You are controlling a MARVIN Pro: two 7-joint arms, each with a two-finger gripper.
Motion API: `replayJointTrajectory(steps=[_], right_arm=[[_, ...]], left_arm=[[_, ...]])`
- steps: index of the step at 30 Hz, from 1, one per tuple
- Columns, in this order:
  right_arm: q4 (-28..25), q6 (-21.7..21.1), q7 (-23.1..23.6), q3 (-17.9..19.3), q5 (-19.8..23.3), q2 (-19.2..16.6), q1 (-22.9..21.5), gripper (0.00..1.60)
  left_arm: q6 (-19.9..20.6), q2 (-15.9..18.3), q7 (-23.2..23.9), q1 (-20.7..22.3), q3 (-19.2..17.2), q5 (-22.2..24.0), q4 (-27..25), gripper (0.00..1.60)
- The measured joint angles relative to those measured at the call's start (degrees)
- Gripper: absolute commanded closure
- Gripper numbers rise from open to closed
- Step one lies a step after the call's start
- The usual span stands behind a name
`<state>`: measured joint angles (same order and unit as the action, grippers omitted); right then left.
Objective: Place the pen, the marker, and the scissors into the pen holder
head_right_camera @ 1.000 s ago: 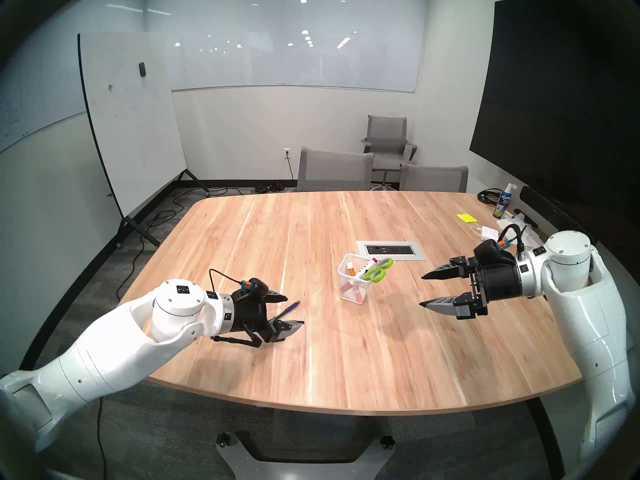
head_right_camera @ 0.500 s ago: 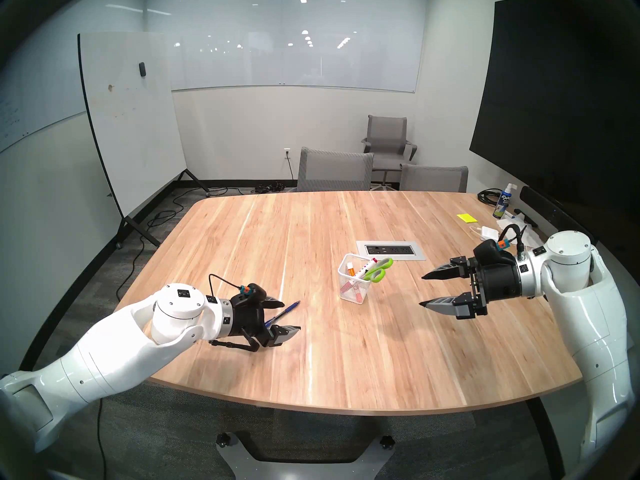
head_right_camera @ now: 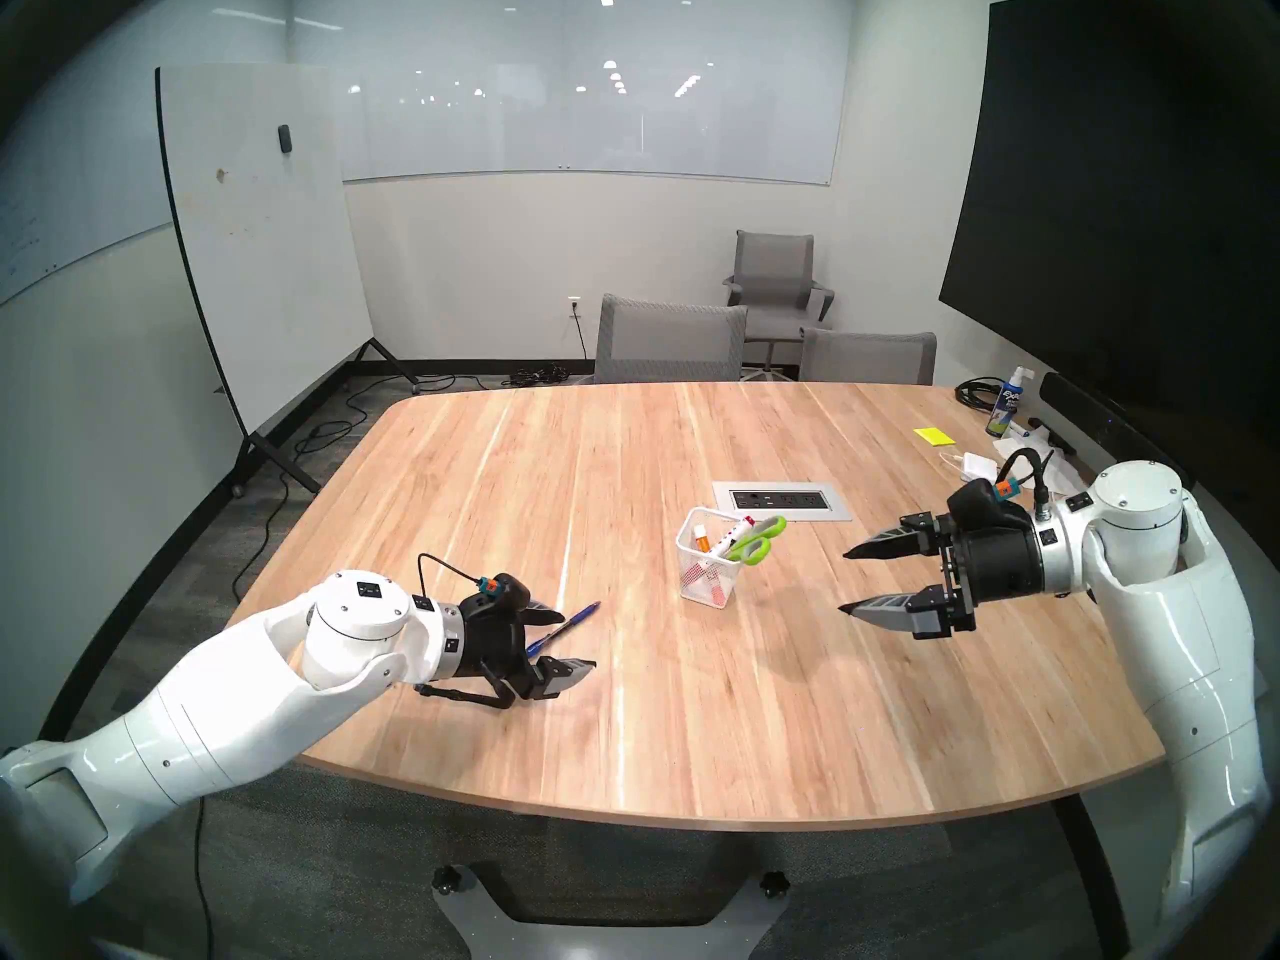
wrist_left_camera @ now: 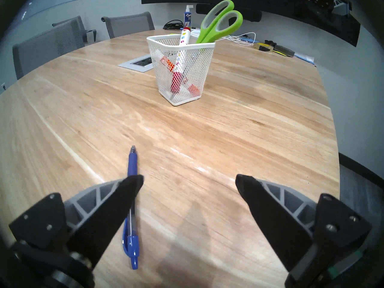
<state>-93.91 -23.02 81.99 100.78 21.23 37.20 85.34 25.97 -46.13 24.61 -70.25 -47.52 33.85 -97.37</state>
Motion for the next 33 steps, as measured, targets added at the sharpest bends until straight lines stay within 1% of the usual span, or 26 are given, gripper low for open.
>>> replayJointTrajectory(steps=[7, 17, 33], right_arm=[[0.0, 0.05, 0.05, 0.0, 0.0, -0.01, 0.0, 0.0], [0.0, 0.09, 0.09, 0.01, 0.0, -0.02, 0.0, 0.0], [-0.02, 0.1, 0.12, 0.02, 0.0, -0.02, 0.0, 0.0]], left_arm=[[-0.29, 0.15, 0.39, -0.05, 0.01, -0.18, 0.48, 0.0], [-0.32, 1.47, 0.47, -0.44, -0.05, -0.36, 0.5, 0.0], [-1.47, 4.03, -1.37, -2.89, -0.69, 0.14, 0.06, 0.0]])
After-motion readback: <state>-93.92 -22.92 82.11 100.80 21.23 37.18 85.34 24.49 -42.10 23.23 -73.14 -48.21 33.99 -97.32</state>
